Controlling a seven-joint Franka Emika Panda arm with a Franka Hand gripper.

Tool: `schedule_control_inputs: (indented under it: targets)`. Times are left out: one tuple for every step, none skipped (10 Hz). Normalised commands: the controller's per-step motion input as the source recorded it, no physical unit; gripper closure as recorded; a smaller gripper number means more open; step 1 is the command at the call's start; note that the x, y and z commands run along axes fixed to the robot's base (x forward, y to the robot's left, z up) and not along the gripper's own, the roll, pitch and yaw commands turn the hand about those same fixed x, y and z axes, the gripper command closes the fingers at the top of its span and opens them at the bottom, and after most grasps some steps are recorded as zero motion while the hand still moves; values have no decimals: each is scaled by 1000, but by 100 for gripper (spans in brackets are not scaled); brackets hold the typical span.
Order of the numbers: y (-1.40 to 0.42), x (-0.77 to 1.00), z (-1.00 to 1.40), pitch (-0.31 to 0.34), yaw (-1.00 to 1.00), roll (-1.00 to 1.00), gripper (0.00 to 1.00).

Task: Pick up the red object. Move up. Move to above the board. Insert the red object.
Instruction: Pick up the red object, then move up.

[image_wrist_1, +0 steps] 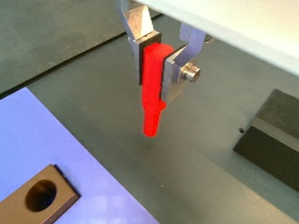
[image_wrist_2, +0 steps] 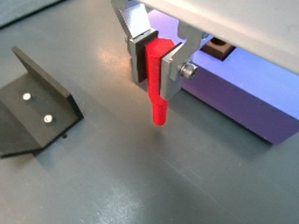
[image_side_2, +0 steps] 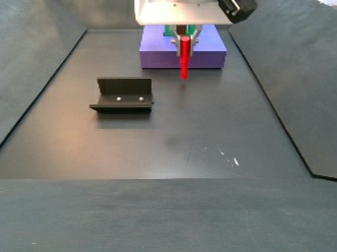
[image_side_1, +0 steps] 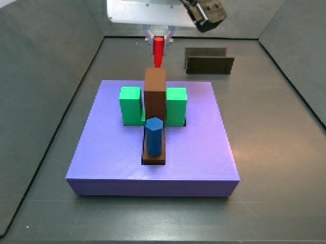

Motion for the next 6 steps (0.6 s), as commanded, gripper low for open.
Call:
schedule_control_inputs:
  targets:
    - [0,0,0,0,0,0,100]
    - [0,0,0,0,0,0,100]
    - [0,0,0,0,0,0,100]
    - [0,0,833,0,0,0,100]
    - [34,-6,815,12,14,3,100]
    - [28,-43,605,58,13,-10,100]
